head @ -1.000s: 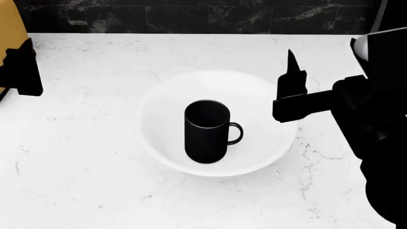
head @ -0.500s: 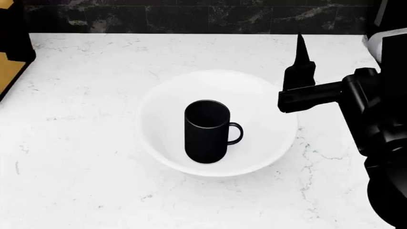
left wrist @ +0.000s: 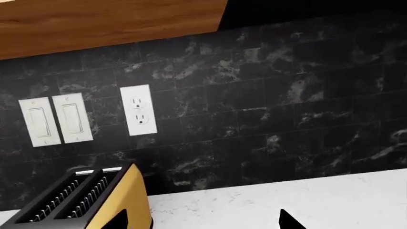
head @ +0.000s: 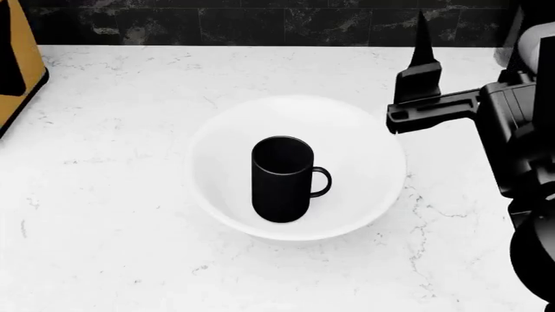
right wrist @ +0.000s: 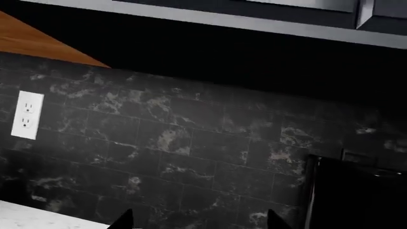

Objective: Place the cup inside the bowl on the dining table and move the bowl to any counter.

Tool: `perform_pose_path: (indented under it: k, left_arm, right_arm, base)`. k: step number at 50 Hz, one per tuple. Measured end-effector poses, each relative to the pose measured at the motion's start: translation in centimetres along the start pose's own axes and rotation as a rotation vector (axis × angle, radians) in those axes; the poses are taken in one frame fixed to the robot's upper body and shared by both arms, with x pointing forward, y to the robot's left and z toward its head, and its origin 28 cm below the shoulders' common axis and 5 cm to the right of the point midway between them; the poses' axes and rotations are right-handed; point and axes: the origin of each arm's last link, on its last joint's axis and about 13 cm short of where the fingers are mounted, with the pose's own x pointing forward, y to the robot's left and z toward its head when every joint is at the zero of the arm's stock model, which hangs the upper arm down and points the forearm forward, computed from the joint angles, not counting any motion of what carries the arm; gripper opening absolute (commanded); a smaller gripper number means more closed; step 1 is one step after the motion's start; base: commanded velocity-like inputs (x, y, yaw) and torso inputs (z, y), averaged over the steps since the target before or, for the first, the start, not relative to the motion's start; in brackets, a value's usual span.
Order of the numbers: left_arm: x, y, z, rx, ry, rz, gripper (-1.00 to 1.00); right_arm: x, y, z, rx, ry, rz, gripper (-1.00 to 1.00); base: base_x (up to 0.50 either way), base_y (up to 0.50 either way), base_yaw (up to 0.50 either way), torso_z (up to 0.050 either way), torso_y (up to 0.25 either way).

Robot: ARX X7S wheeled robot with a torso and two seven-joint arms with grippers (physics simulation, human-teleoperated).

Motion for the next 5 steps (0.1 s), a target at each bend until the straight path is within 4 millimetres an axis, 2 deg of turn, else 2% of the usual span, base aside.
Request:
perform_pose_path:
  k: [5]
  left_arm:
    - [-0.34, -0.03, 0.45, 0.003, -0.014, -0.002, 1.0]
  right_arm:
    - [0.08, -0.06, 0.46, -0.005, -0.038, -0.004, 1.0]
  base:
    - [0.0, 0.0, 0.0, 0.0, 0.0]
